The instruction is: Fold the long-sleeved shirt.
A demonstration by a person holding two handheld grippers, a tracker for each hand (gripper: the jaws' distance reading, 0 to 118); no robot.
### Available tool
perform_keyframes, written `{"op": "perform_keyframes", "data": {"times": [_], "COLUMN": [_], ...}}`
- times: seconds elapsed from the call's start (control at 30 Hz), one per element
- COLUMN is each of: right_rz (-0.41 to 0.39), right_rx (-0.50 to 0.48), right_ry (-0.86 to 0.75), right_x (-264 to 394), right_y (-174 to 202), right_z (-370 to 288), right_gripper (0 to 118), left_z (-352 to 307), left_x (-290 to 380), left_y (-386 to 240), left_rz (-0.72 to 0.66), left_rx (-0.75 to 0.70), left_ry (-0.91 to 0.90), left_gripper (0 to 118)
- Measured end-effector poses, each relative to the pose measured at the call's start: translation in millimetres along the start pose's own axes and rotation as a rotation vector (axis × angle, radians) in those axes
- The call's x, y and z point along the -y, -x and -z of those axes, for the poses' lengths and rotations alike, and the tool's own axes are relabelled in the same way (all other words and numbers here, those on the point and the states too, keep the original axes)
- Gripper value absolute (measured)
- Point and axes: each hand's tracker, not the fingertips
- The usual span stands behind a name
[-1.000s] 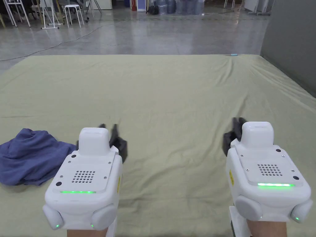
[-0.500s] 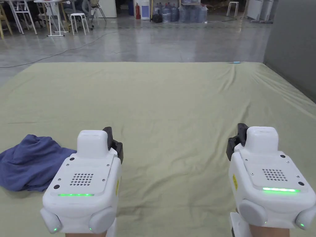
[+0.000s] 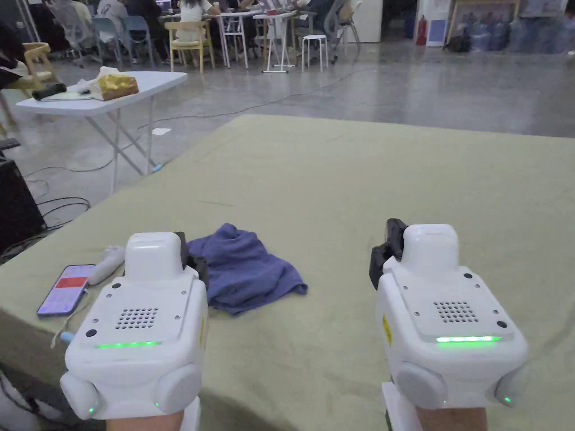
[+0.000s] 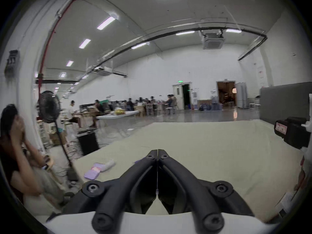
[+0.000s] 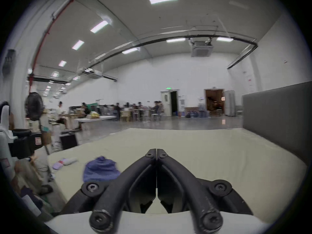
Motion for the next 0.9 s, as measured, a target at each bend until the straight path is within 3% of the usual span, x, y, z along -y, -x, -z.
{"op": "perform_keyframes", "data": {"times": [0.2, 0.33, 0.43, 0.47, 0.5, 0.53, 0.63, 0.9], "right_rz": [0.0, -0.015, -0.018, -0.018, -0.015, -0.012, -0.014, -0.022], "right_rx": [-0.045, -0.066, -0.07, -0.067, -0.065, -0.064, -0.058, -0.02], "right_ry": [0.01, 0.01, 0.02, 0.026, 0.032, 0.037, 0.052, 0.142], "right_x": [2, 2, 3, 4, 6, 8, 15, 42], "right_y": [18, 14, 13, 12, 11, 10, 7, -10], "right_z": [13, 17, 24, 27, 30, 32, 42, 78], "right_gripper": [0, 0, 0, 0, 0, 0, 0, 0], "left_z": [1, 23, 61, 74, 93, 110, 188, 332], "left_x": [7, 4, -2, 0, 3, 4, 24, 103], "left_y": [19, 9, 0, -2, -6, -10, -24, -62], "left_rz": [-0.004, -0.023, -0.048, -0.082, -0.126, -0.164, -0.078, 0.018], "left_rx": [-0.042, 0.028, 0.085, 0.095, 0.112, 0.141, 0.163, 0.141], "left_ry": [0.053, 0.137, 0.29, 0.342, 0.423, 0.51, 0.713, 0.883], "left_gripper": [0, 0, 25, 46, 96, 117, 118, 115]}}
